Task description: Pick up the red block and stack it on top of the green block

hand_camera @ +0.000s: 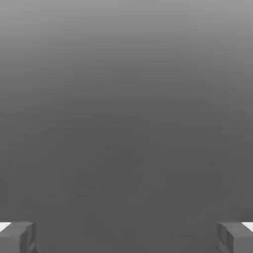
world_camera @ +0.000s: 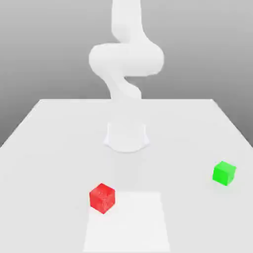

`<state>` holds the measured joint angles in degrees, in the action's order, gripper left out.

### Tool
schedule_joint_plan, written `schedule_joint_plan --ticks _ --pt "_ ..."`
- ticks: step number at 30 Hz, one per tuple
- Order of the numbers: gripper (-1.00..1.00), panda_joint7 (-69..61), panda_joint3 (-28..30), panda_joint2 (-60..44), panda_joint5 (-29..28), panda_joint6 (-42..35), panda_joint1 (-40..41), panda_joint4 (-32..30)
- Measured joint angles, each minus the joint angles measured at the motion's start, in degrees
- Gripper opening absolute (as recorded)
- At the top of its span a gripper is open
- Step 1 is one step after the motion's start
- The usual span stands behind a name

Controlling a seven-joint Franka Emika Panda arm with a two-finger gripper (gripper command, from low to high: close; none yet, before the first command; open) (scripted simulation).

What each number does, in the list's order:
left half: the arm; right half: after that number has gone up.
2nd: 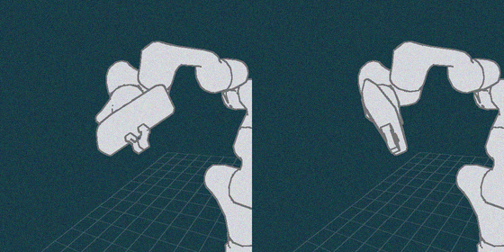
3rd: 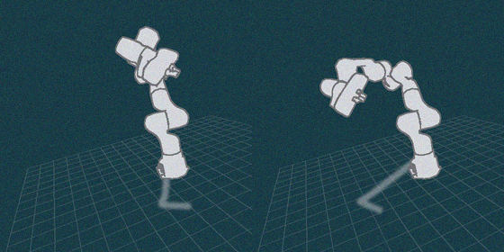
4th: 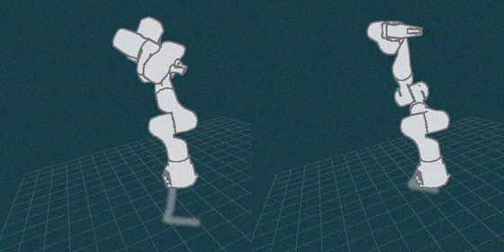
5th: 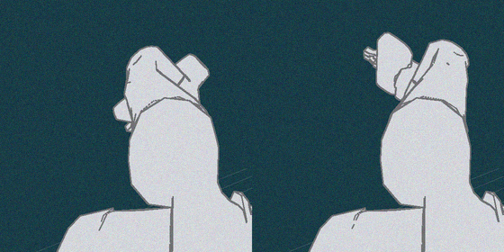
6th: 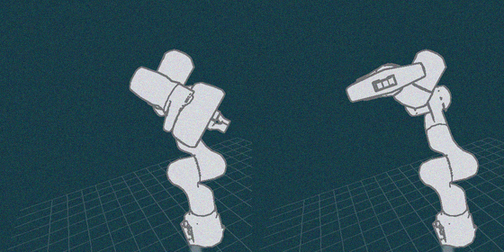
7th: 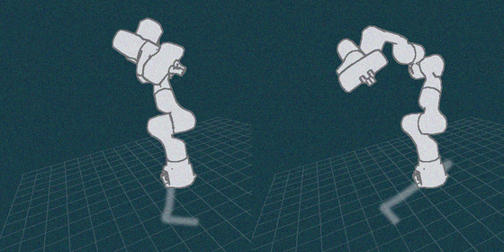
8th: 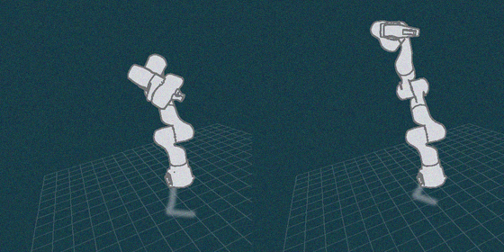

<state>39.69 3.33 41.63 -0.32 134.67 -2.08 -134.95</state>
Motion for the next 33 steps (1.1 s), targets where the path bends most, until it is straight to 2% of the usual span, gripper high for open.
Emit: schedule_joint_plan --ticks 10,21,26,32,33 --pt "0.00 -27.4 12.0 -18.5 -0.1 12.3 -7.1 -13.4" --pt "0.00 -54.5 19.4 -37.7 -2.3 25.3 -9.7 -27.4" --pt "0.00 -61.5 18.1 -44.6 4.4 30.7 -9.9 -27.3" --pt "0.00 -70.3 8.4 -53.0 16.4 37.3 -3.1 -26.0" --pt "-1.00 -70.9 6.5 -54.2 17.3 38.3 -1.5 -25.8"
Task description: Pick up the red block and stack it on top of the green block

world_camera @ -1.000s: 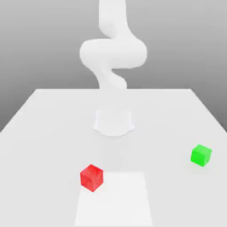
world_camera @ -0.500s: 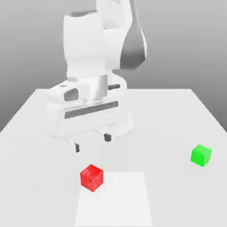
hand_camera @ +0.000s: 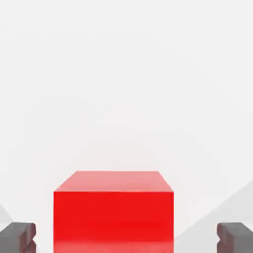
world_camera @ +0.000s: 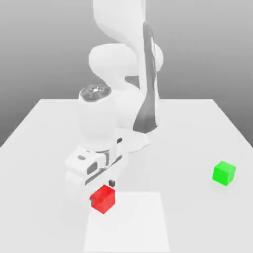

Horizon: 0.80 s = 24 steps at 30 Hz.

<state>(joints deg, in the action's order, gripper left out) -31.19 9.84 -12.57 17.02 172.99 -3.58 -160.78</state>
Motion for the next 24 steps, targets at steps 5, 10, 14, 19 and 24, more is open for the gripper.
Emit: schedule_joint_plan --ticks 5,10,14,19,24 --pt "-1.00 0.0 0.0 0.0 0.0 -0.2 0.0 0.0" --pt "-1.00 3.3 3.4 3.3 -4.7 -2.7 -2.2 -0.5" --pt "-1.00 9.2 6.7 8.8 -12.8 -7.0 -3.4 -1.3" --pt "-1.00 14.3 6.2 14.8 -18.7 -12.0 -3.7 -2.3" --pt "-1.00 20.2 -0.9 16.3 -17.9 -14.9 -16.2 -1.1"
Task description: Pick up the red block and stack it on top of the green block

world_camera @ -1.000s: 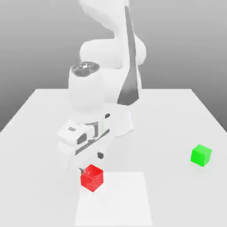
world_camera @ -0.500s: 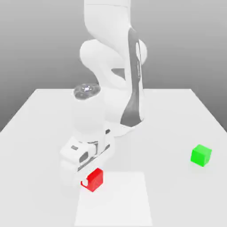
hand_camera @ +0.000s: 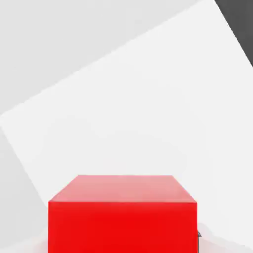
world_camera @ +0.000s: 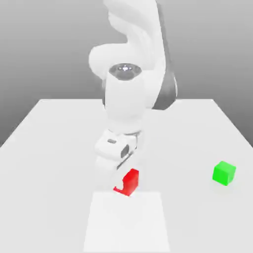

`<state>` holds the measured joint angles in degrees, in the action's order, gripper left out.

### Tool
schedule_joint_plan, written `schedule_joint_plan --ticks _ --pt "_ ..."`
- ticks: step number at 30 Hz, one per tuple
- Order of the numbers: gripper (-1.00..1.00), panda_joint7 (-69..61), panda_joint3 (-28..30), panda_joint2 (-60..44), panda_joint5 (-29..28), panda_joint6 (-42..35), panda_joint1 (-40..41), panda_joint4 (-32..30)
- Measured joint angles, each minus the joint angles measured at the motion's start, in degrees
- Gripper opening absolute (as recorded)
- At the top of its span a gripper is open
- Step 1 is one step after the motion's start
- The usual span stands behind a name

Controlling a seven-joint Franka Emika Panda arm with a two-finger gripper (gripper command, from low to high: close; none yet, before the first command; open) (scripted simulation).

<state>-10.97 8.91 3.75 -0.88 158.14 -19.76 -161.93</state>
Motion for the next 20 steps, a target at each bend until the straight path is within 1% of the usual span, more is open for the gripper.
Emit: schedule_joint_plan --ticks 6,11,13,17,18,20 --pt "-1.00 7.4 -9.9 1.3 1.7 -3.1 -13.1 1.8" --pt "-1.00 13.3 -19.0 1.7 3.2 -5.0 -22.5 3.3" --pt "-1.00 14.8 -19.8 -1.2 2.1 -2.4 -24.0 3.5" --pt "-1.00 18.2 -18.1 -9.2 -2.3 5.2 -25.1 4.0" --pt "1.00 18.7 -17.8 -10.4 -3.0 6.2 -25.2 4.0" --pt "1.00 18.7 -17.8 -10.4 -3.0 6.2 -25.2 4.0"
